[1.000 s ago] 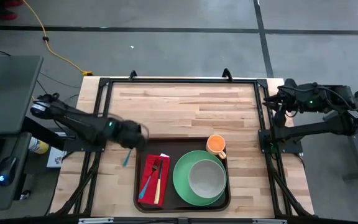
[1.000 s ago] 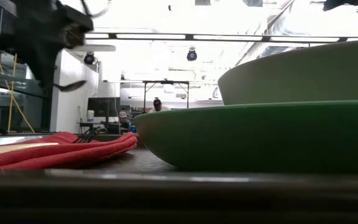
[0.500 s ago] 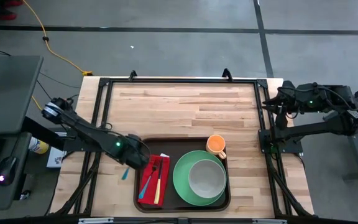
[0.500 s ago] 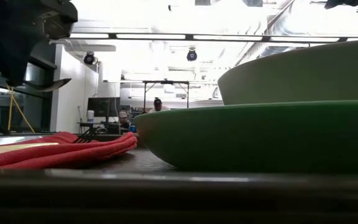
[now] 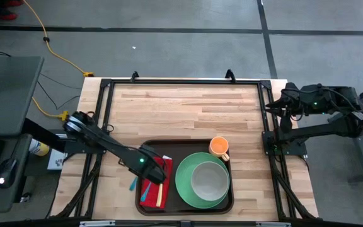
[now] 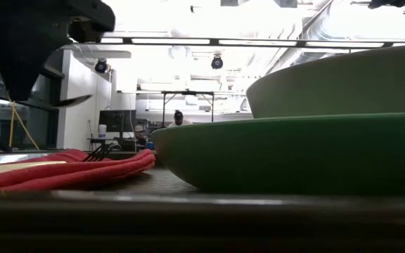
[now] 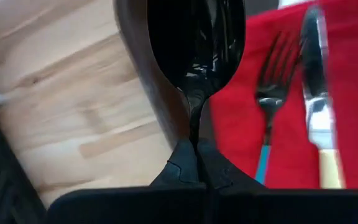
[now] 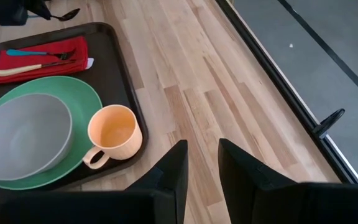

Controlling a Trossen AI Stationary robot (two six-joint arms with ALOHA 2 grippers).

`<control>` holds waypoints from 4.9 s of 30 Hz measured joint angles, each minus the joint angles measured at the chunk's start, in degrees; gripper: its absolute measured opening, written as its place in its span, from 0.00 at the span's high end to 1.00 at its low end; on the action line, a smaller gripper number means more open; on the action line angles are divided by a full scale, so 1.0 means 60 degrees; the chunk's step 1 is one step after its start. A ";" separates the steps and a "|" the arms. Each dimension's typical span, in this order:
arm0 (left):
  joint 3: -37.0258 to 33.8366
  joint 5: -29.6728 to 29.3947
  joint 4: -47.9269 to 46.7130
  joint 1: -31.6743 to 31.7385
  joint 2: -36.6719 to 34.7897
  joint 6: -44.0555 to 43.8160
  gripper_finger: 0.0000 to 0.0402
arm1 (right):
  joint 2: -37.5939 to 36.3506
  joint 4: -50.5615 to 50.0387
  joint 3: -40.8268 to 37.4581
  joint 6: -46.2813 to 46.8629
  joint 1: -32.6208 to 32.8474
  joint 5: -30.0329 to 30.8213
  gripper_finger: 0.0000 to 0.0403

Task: Set up tray
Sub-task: Put the blue spoon on the red napkin to the left of the green plate, then adjust the red napkin on the black serving tray

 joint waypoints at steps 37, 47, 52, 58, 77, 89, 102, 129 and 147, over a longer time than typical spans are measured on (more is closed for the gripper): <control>0.2059 0.0762 -0.0659 -0.0308 0.3242 -0.0098 0.98 | -0.0018 -0.0001 0.0000 -0.0174 0.0001 -0.0183 0.83; 0.2056 0.0985 -0.0340 -0.0628 0.3242 -0.0140 0.98 | -0.0022 -0.0004 -0.0003 -0.0188 0.0004 -0.0183 0.83; 0.2056 0.0995 -0.0007 -0.0607 0.3242 -0.0149 0.98 | -0.0022 -0.0004 -0.0004 -0.0243 0.0002 -0.0178 0.83; 0.2056 0.0901 0.0361 -0.0602 0.3277 -0.0153 0.98 | -0.0022 -0.0004 -0.0004 -0.0246 0.0004 -0.0180 0.83; 0.2286 0.0429 -0.0009 -0.0068 0.3329 -0.0063 0.98 | -0.0022 -0.0225 -0.0004 -0.0248 0.0003 -0.0482 0.83; 0.2315 0.0675 0.0063 -0.0037 0.3329 -0.0069 0.98 | -0.0022 -0.0415 -0.0004 -0.0246 0.0000 -0.0393 0.83; 0.2315 0.0675 0.0438 -0.0037 0.3329 0.0000 0.86 | -0.0022 -0.0404 -0.0004 -0.0250 0.0004 -0.0387 0.83; 0.3987 -0.0310 -0.2801 0.0010 0.3304 0.0325 0.93 | -0.0022 -0.0401 -0.0004 -0.0363 0.0003 -0.0387 0.83; 0.4012 -0.1099 -0.1863 0.1691 0.3178 0.5564 0.98 | -0.0022 -0.0401 -0.0004 0.0119 0.0002 -0.0389 0.83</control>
